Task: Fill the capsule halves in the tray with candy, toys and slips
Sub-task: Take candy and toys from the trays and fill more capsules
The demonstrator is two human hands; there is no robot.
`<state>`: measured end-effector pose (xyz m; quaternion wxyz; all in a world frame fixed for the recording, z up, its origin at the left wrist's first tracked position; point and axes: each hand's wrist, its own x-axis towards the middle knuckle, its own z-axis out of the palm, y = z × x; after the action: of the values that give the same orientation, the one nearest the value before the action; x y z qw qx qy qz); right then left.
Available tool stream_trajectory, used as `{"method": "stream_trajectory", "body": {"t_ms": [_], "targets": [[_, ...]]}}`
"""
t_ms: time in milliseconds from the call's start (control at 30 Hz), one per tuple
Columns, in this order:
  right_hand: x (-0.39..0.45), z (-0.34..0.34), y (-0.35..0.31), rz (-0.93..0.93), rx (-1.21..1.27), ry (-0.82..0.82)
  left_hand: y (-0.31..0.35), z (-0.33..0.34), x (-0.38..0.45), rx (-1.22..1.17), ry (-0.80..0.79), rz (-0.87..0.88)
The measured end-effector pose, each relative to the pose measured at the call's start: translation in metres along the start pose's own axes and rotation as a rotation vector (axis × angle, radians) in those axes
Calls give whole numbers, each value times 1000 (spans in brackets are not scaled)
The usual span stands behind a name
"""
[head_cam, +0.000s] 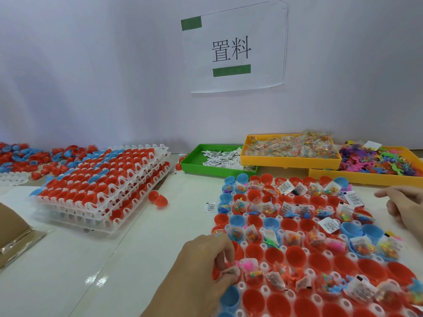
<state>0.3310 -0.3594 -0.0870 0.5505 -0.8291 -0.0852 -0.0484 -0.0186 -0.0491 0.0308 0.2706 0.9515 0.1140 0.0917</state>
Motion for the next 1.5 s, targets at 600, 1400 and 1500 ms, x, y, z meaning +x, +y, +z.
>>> {"method": "stream_trajectory", "body": {"t_ms": [600,1400,1500], "targets": [[-4,2,-5,-7,25,19,-2,-11,1,-53,-1,-39],[-8,2,-10,-37,16,20,3,-10,4,105,-88,-2],[-7,2,-9,-34,12,28,6,-9,4,141,-97,-14]]}}
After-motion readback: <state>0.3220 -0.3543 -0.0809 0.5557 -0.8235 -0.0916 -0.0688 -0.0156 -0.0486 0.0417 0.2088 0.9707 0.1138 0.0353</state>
